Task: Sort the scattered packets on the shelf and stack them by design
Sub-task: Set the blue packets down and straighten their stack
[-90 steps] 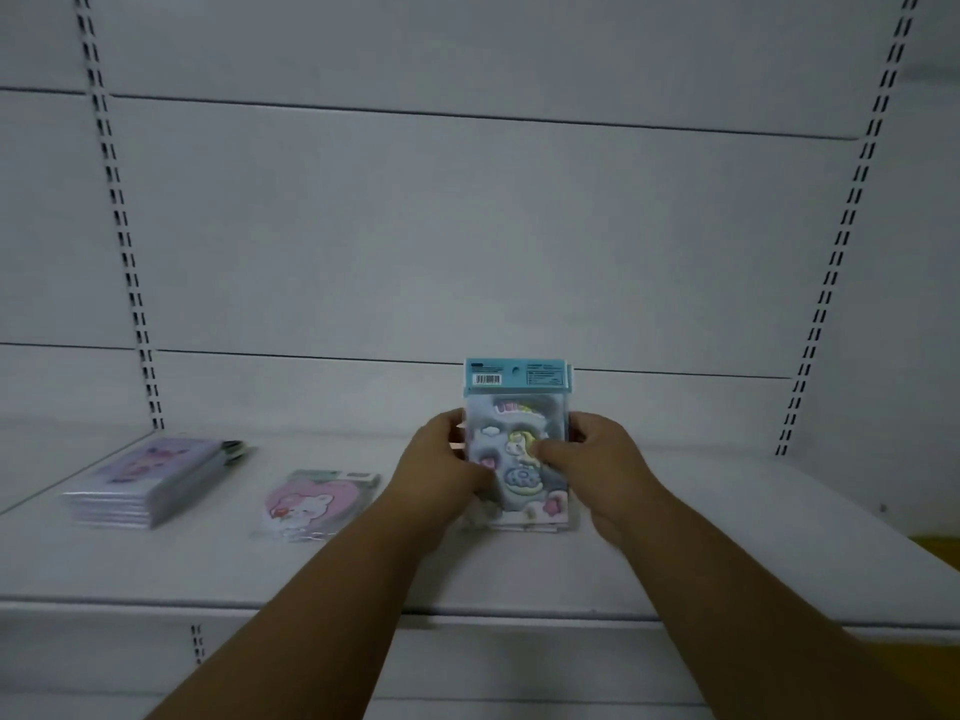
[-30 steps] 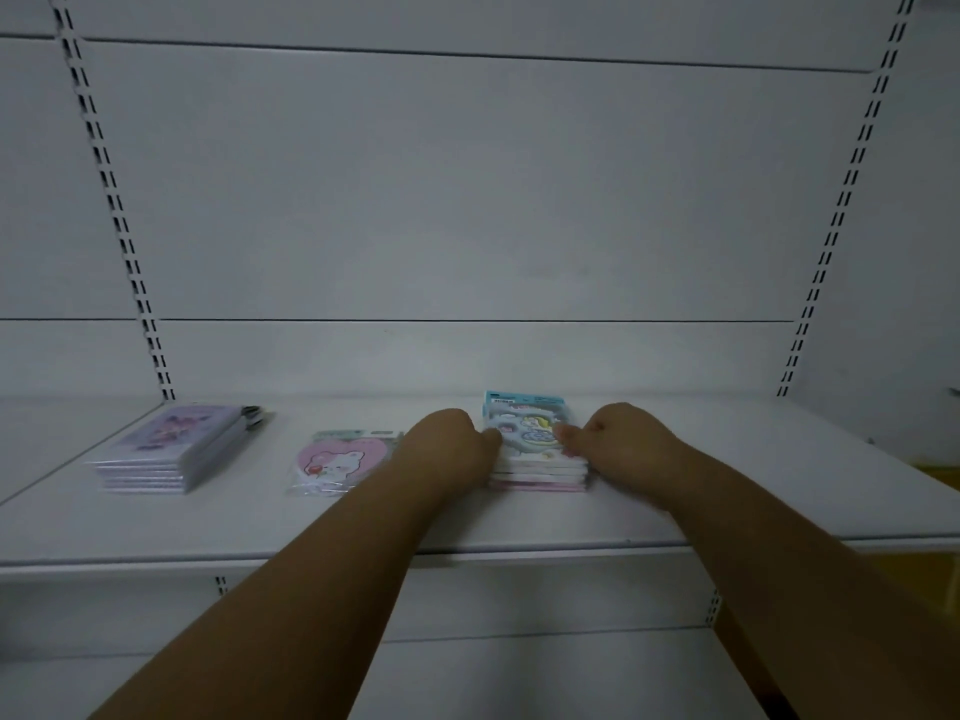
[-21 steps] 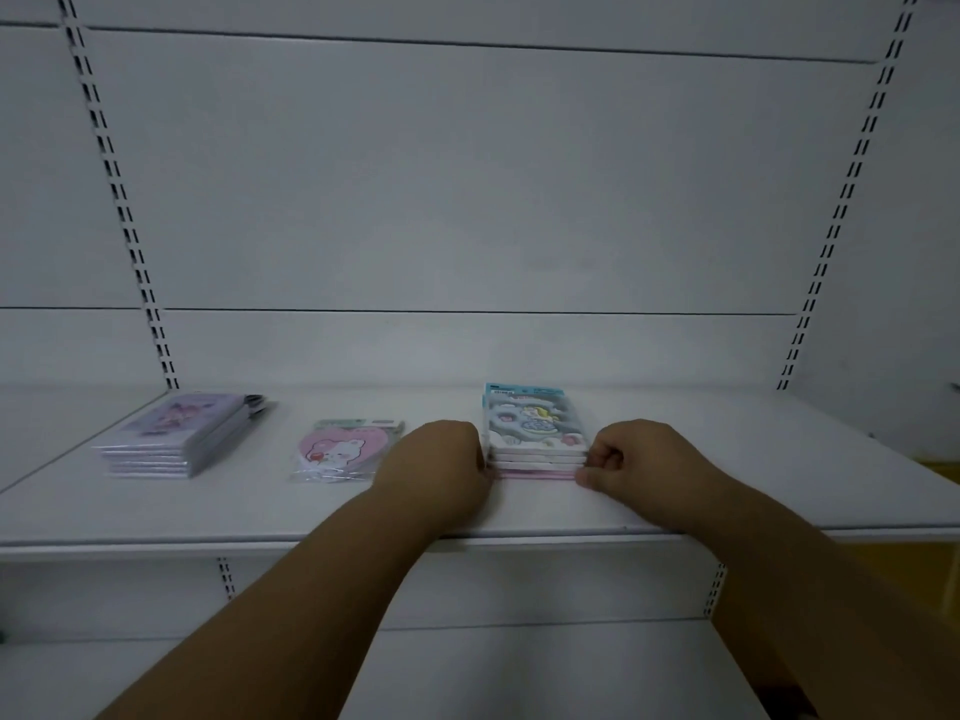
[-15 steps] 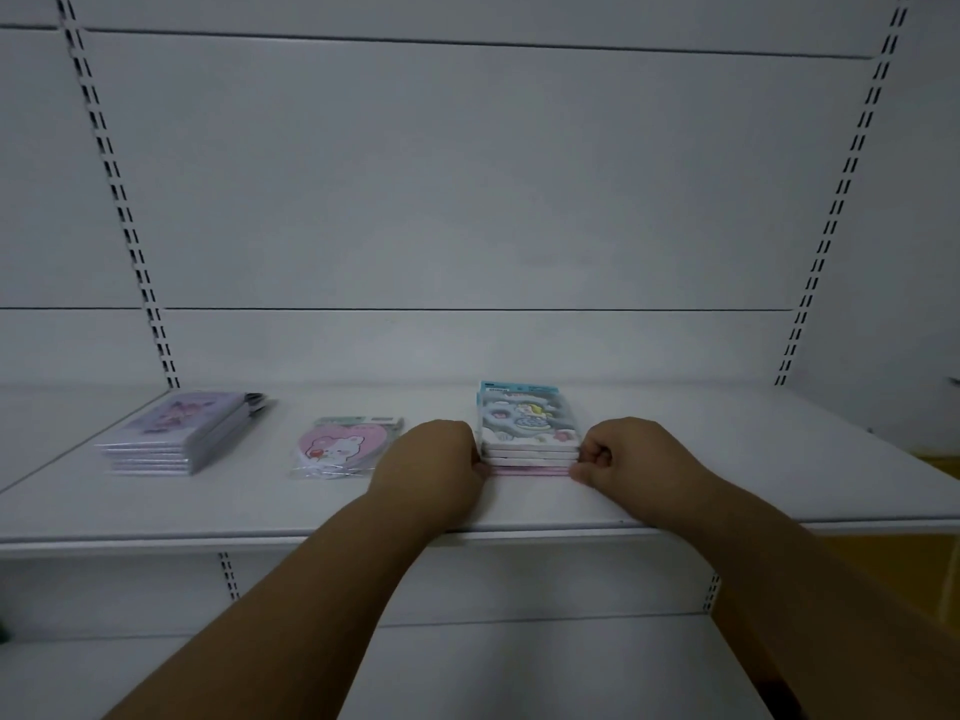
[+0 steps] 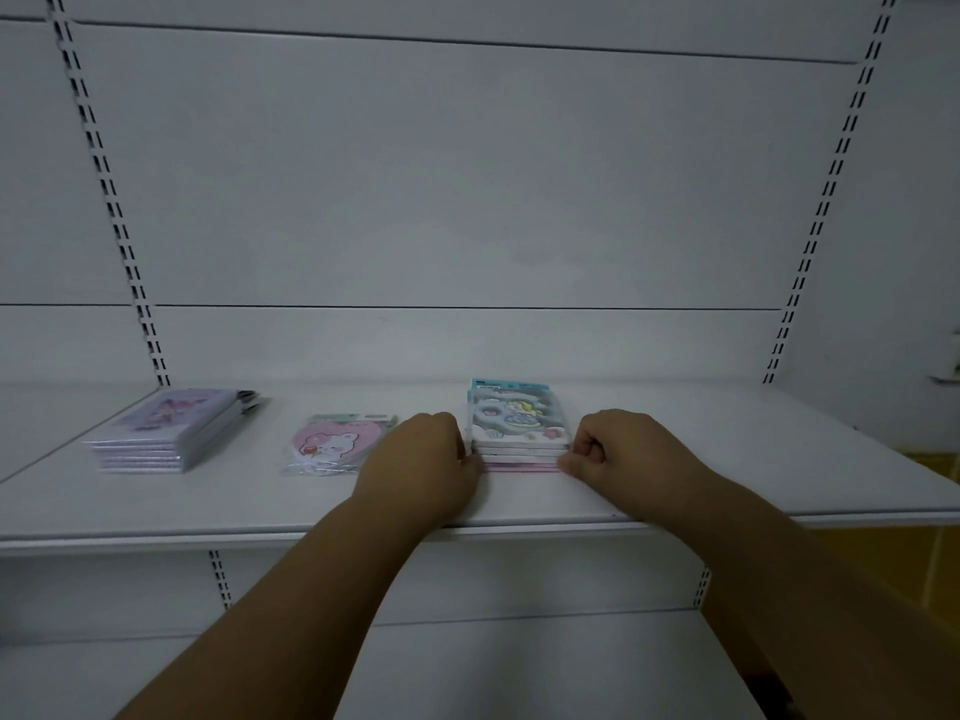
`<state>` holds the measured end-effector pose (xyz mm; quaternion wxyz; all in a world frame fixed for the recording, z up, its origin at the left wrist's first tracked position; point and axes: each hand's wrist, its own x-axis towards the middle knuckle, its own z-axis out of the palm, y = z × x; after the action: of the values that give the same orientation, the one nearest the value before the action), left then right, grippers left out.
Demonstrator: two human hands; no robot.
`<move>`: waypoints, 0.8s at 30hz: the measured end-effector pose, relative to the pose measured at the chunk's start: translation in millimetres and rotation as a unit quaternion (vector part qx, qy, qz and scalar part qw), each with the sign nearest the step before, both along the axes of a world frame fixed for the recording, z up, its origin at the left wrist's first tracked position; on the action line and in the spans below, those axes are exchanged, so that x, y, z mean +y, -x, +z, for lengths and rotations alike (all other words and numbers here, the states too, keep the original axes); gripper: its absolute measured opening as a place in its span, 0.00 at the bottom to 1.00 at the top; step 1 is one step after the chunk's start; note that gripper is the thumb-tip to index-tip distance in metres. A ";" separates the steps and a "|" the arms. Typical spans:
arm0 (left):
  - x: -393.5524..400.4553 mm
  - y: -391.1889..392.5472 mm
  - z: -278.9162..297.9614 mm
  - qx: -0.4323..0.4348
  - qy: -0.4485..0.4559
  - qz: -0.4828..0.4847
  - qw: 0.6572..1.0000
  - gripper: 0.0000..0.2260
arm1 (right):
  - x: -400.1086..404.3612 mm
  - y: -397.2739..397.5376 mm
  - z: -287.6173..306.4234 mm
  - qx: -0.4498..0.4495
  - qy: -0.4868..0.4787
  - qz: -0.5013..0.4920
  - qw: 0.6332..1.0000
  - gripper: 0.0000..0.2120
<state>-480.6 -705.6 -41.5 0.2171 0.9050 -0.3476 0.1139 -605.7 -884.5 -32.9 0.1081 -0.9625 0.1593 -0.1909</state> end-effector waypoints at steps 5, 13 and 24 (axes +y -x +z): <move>1.0 1.4 0.5 -0.007 0.004 -0.010 1.000 0.06 | -1.2 -2.4 -3.5 -0.005 0.023 0.025 0.999 0.11; 0.1 0.3 0.6 0.000 -0.008 -0.007 1.000 0.05 | -1.8 -2.3 -3.8 -0.030 -0.029 0.022 0.999 0.09; 1.5 0.6 4.0 0.035 0.017 -0.012 0.999 0.06 | -2.9 2.0 4.9 -0.022 -0.055 0.028 0.998 0.07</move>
<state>-481.1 -704.2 -37.5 0.2463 0.9003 -0.3484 0.0857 -607.6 -887.4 -28.0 0.1697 -0.9548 0.1399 -0.1997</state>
